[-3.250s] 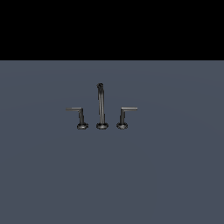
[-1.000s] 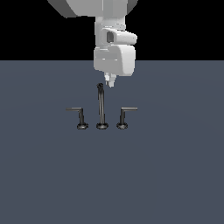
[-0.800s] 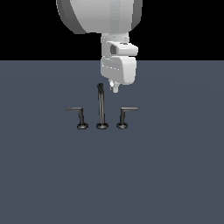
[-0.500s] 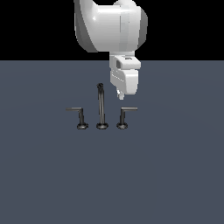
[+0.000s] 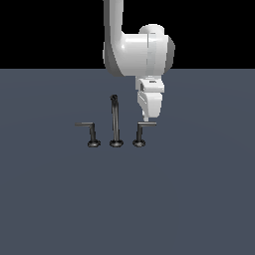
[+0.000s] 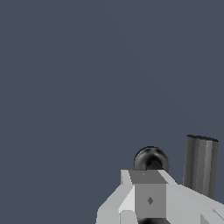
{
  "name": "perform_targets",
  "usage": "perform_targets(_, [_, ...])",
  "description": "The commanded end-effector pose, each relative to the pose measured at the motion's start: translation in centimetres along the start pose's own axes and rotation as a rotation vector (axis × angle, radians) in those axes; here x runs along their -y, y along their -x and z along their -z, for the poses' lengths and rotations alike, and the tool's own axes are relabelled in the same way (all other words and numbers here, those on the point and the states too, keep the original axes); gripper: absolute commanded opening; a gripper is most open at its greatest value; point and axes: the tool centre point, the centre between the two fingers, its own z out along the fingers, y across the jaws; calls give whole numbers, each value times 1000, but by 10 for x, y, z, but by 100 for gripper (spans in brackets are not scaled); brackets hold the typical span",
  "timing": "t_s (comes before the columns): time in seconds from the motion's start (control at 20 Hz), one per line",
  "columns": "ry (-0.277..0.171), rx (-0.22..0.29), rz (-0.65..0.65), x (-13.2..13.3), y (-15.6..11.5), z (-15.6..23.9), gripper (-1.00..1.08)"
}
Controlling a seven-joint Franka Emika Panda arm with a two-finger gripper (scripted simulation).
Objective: Turn on the faucet by rotating a designated handle.
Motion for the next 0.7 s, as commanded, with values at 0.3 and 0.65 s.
perform_targets(0.3, [-1,1,-42,5,-10,-9,-100])
perform_targets(0.65, [-1,1,-41,-7,-15,-9,-100])
